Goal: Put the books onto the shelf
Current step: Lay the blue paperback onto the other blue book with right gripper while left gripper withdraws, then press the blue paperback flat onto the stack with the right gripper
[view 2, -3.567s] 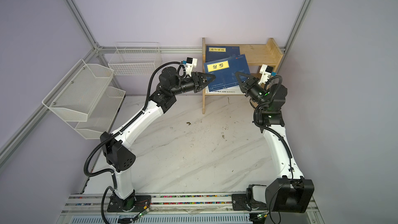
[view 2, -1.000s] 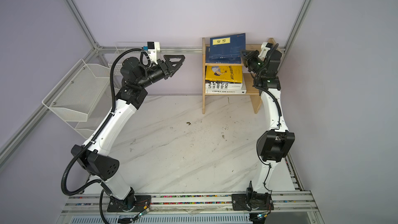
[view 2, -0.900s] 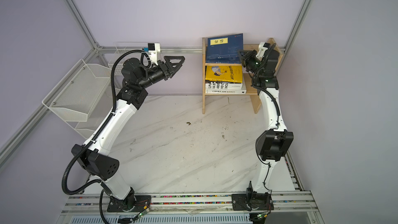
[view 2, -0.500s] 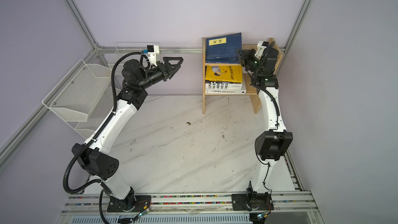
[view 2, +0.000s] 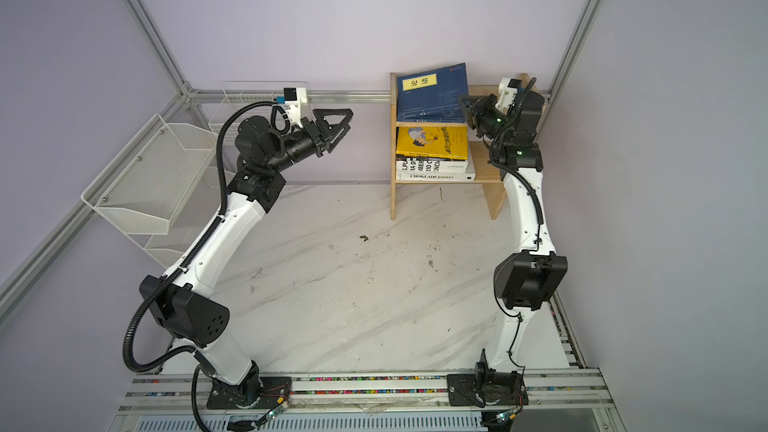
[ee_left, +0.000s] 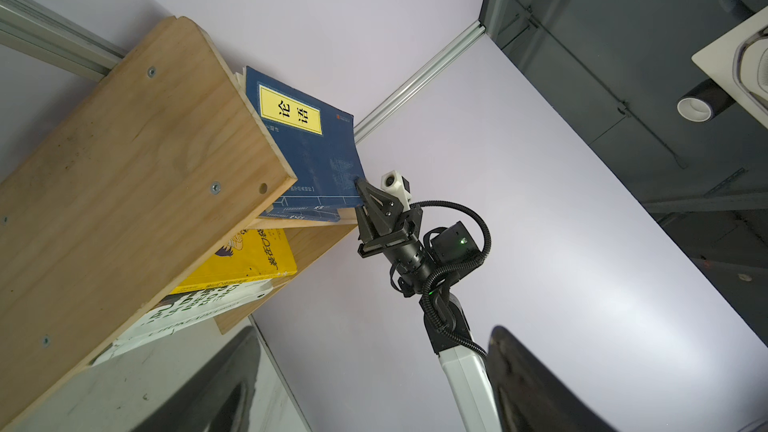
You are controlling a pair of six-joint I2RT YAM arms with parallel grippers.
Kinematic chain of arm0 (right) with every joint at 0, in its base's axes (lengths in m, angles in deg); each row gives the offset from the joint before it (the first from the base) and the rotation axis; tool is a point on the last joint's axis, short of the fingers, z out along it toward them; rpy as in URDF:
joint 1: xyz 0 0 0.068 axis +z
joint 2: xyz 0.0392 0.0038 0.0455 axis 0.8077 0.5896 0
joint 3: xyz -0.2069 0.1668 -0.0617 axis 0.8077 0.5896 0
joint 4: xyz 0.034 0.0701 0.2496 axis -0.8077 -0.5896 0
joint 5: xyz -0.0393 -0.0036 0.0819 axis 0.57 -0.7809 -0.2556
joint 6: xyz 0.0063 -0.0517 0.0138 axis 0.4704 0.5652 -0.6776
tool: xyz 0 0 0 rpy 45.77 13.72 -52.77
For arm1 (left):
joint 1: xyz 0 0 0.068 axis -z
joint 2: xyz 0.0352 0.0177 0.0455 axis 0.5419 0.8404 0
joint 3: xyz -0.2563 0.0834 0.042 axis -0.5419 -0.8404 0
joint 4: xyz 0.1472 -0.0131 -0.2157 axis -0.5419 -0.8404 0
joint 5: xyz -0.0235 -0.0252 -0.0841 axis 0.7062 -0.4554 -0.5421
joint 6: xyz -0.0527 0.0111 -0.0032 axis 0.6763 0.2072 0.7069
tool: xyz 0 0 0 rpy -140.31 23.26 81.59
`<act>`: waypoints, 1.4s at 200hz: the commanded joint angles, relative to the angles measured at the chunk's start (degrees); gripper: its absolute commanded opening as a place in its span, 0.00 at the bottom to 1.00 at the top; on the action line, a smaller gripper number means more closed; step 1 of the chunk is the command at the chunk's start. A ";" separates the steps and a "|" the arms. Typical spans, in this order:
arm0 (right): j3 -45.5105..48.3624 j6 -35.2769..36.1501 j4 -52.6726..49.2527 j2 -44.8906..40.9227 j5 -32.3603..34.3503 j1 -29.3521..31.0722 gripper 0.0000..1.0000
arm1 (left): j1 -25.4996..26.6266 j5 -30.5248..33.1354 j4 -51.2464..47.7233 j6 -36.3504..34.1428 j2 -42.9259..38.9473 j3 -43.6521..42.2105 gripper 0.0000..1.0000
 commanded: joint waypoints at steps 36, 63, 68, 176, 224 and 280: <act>1.60 -0.33 2.83 -1.10 0.75 1.02 0.00 | -0.42 -0.45 1.05 -0.88 1.55 1.27 0.88; 2.85 0.23 2.33 -1.67 0.96 1.31 0.00 | 0.10 2.45 -3.04 -5.35 3.57 4.41 0.94; 3.09 0.44 2.16 -1.83 0.96 1.31 0.00 | 0.20 3.04 -3.27 -5.82 4.03 5.03 0.96; -3.43 13.17 -14.10 -0.62 7.27 1.45 0.24 | 6.17 12.18 -8.59 -13.12 13.81 18.37 1.00; -18.76 23.33 -27.02 5.18 13.27 4.39 0.34 | 6.09 12.70 -7.19 -13.03 11.87 14.54 1.00; -17.50 28.94 -28.49 3.62 23.48 5.78 0.98 | 5.26 13.10 -6.90 -13.03 9.65 11.37 1.00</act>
